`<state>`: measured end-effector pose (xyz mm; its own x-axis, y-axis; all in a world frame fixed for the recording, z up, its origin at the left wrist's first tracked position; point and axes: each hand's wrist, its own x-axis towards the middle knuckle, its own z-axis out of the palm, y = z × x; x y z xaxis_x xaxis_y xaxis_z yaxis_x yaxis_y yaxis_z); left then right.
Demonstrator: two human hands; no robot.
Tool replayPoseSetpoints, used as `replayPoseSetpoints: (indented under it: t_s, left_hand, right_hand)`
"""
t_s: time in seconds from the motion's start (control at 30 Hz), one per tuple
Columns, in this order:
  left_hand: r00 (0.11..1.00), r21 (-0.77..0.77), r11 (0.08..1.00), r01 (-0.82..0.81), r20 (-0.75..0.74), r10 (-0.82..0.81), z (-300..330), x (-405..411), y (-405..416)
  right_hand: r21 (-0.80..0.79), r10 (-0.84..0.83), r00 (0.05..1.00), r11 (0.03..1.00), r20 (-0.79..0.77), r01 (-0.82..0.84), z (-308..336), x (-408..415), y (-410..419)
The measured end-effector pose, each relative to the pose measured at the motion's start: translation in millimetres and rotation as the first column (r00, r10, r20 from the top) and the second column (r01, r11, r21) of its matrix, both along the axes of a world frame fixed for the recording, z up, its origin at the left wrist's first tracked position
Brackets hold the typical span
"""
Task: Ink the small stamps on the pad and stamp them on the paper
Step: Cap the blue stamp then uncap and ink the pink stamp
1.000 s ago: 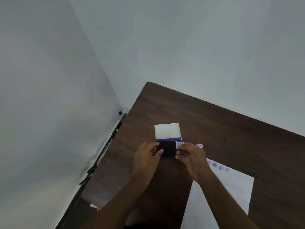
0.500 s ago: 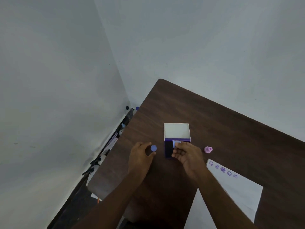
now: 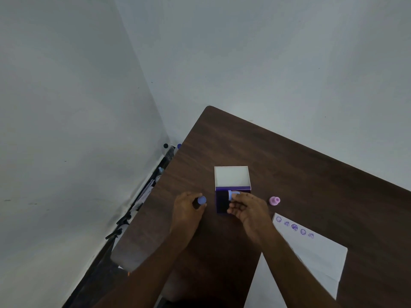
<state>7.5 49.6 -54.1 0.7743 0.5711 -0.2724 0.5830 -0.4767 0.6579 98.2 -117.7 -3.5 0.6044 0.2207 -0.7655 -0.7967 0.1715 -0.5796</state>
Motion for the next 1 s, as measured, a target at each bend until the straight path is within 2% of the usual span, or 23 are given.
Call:
replayPoseSetpoints:
  t_s: [0.1,0.2,0.3,0.37,0.43,0.5,0.53,0.6,0.7,0.73,0.77,0.87,1.0]
  left_hand:
    - [0.994,-0.231,0.969,-0.09,0.039,0.102,10,-3,-2]
    - [0.961,-0.475,0.858,-0.196,0.08,0.264,20,-6,-2]
    - [0.91,-0.68,0.682,-0.271,0.05,0.412,31,-6,-2]
    - [0.871,-0.822,0.502,-0.269,0.015,0.491,37,-3,-1]
    - [0.851,-0.916,0.329,-0.228,-0.023,0.525,42,-1,1]
    - [0.861,-0.954,0.237,-0.183,-0.04,0.506,45,1,4]
    - [0.876,-0.958,0.235,-0.165,-0.033,0.481,47,1,6]
    - [0.921,-0.933,0.336,-0.128,0.014,0.39,50,2,6]
    - [0.988,-0.73,0.683,-0.019,0.092,0.126,52,4,2]
    - [0.996,-0.628,0.778,0.04,0.091,0.022,51,5,0]
    - [0.995,-0.547,0.831,0.102,0.075,-0.073,51,6,-1]
    - [0.972,-0.483,0.848,0.219,0.037,-0.23,56,10,-6]
    - [0.976,-0.454,0.864,0.216,0.072,-0.206,57,13,-11]
  right_hand:
    - [-0.003,-0.002,1.0,1.0,-0.003,0.002,-1,-1,0]
    - [0.011,-0.004,1.0,1.0,-0.002,0.004,-2,-3,0]
    - [0.029,-0.01,1.0,1.0,-0.012,0.011,-4,-5,-1]
    - [0.036,-0.009,1.0,0.999,-0.02,0.009,-5,-6,-1]
    - [0.035,-0.005,1.0,0.999,-0.026,0.006,-5,-8,-1]
    - [0.041,0.0,1.0,0.999,-0.024,0.001,-3,-9,-1]
    - [0.046,0.002,1.0,0.999,-0.019,-0.001,-2,-9,-1]
    - [0.06,0.006,1.0,0.998,-0.002,-0.006,-1,-10,0]
    - [0.053,0.008,1.0,0.999,0.015,-0.009,1,-11,1]
    - [0.04,0.015,1.0,0.999,0.025,-0.016,1,-11,1]
    - [0.025,0.027,0.999,0.999,0.038,-0.028,2,-11,1]
    - [-0.029,0.083,0.994,0.996,0.069,-0.081,5,-13,2]
    - [-0.071,0.126,0.986,0.99,0.108,-0.119,8,-15,3]
